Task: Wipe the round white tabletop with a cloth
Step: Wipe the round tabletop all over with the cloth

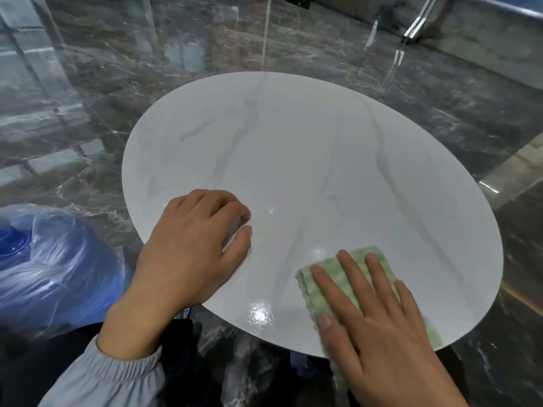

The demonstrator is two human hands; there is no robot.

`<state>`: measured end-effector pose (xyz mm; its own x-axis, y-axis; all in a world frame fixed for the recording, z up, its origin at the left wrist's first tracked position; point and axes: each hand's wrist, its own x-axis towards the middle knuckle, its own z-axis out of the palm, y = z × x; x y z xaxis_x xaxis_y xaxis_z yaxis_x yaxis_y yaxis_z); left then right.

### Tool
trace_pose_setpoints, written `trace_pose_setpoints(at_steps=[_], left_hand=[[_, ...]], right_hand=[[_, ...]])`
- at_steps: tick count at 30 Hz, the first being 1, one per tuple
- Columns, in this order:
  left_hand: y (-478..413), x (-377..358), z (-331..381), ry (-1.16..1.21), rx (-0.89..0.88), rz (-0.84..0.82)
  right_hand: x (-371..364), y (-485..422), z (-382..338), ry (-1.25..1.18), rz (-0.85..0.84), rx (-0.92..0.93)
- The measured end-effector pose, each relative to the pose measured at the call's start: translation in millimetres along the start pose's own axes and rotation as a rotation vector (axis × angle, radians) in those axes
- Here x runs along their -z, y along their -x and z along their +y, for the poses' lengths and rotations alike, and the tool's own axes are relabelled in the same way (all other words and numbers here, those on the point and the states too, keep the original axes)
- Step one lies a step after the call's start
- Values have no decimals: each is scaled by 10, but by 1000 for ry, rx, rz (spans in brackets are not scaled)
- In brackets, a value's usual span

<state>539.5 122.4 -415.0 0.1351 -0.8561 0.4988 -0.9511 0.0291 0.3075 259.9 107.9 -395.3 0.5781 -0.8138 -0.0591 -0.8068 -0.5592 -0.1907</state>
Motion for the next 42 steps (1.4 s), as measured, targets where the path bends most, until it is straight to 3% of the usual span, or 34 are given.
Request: trace_pose_setpoints(at_steps=[9, 20, 30, 38, 42], left_hand=[[-29, 25, 17, -14, 11, -16], [-16, 21, 17, -7, 17, -19], [-59, 58, 51, -16, 52, -44], [-63, 103, 157, -26, 5, -142], [-16, 53, 648, 77, -114, -222]], right_hand=[[129, -1299, -97, -48, -54, -100], [-31, -46, 12, -14, -13, -37], [147, -1481, -92, -65, -119, -54], [54, -8, 106, -13, -39, 9], [69, 138, 290, -43, -33, -42]])
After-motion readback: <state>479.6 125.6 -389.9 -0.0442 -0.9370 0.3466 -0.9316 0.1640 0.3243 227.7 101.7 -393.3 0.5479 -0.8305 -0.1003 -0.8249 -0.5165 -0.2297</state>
